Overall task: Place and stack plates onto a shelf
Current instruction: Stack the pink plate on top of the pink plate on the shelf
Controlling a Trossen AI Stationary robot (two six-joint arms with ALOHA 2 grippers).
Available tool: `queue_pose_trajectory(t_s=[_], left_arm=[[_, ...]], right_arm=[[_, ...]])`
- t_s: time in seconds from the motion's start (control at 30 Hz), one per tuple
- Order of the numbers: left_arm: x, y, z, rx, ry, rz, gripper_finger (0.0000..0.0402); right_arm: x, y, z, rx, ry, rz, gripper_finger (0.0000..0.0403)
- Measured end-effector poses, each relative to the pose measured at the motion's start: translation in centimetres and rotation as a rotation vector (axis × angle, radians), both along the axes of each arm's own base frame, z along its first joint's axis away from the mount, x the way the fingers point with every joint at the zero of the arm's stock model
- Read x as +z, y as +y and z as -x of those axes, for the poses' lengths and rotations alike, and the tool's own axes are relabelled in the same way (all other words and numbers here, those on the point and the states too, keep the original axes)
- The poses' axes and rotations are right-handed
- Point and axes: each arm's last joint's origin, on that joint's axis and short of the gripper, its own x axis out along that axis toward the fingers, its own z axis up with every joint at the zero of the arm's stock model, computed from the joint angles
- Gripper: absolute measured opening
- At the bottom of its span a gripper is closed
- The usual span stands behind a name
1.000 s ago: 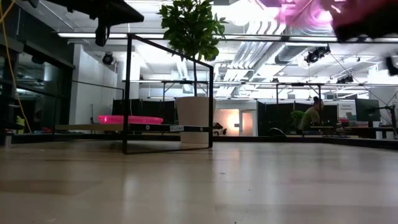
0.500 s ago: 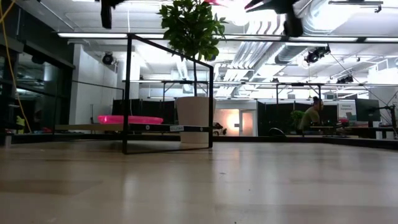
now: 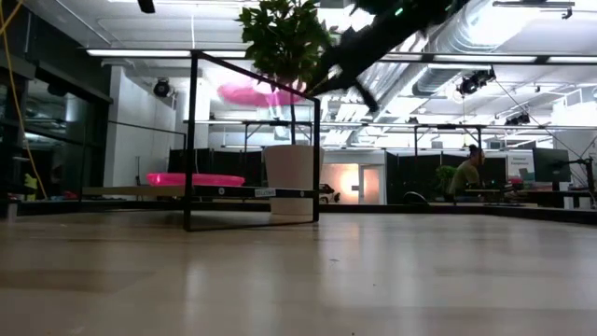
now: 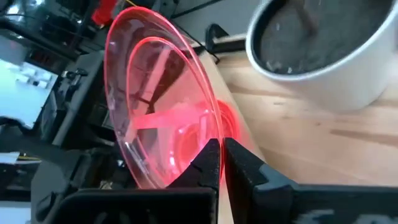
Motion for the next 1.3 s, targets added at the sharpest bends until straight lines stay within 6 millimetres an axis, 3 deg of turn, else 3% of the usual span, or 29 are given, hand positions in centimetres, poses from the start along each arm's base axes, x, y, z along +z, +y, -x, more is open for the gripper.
queue_pose_trajectory(t_s=[0.17,0.5,1.07,1.3], left_arm=[[0.1,0.0,0.1,0.009,0.001,-0.013,0.0026],[0.0,0.0,0.1,0.008,0.0,-0.007,0.0026],[0.0,0.0,0.1,0.004,-0.002,0.004,0.0026],[0.0,0.0,0.1,0.004,-0.002,0.005,0.0026]], right_arm=[[-2.9,-1.1,-3.8,-0.019,0.026,-0.05,0.0],[-5.3,-2.8,-9.9,0.072,0.127,-0.055,0.0],[-6.5,-2.8,-10.6,0.12,0.159,-0.105,0.0004],[-6.1,-2.8,-10.9,0.153,0.115,-0.084,0.0066]])
